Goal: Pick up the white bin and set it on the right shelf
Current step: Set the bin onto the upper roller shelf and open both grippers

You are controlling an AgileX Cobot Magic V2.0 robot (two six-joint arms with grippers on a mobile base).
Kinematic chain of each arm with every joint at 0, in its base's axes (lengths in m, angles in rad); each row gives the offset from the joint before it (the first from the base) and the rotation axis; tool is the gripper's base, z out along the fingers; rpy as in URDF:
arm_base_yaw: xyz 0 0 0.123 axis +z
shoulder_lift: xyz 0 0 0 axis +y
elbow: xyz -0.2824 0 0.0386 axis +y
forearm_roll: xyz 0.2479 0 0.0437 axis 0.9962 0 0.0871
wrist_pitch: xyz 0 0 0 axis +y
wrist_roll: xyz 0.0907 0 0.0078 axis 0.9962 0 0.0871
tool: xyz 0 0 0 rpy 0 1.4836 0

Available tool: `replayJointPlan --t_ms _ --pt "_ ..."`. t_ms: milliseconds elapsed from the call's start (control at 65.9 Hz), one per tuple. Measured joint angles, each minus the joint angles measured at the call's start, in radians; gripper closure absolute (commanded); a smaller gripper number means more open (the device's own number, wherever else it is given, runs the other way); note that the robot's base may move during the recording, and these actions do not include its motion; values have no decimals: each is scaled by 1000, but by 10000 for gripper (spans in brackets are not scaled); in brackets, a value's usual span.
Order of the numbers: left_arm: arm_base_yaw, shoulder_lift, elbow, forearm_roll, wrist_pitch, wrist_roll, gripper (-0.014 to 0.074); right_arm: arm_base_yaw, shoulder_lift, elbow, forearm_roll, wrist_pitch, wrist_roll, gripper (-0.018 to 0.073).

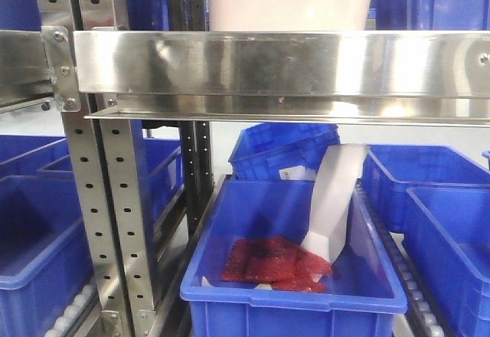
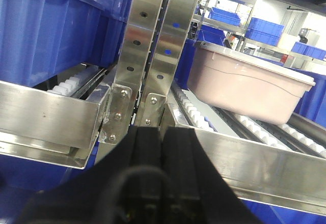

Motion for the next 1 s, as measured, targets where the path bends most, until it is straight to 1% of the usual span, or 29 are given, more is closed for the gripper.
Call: replayJointPlan --t_ms 61,106,197,319,410,531,652,743,1001 --pt "0 0 0 0 0 0 713 0 0 22 -81 -43 38 499" --pt "0 0 0 0 0 0 713 2 0 43 -131 -78 85 499" --pt "0 0 0 0 0 0 713 23 0 88 -228 -140 217 499" --pt "0 0 0 0 0 0 713 59 -1 172 -360 -220 430 499" --pt "0 0 0 0 0 0 713 65 -27 225 -425 -247 523 499" --pt "0 0 0 0 0 0 713 65 -137 273 -453 -259 554 499" --pt "0 0 2 0 0 0 713 65 -246 338 -457 -268 557 499" --pt "0 0 2 0 0 0 713 65 -256 365 -458 -279 557 499" --pt "0 -1 4 0 2 0 713 65 -257 365 -454 -281 555 499"
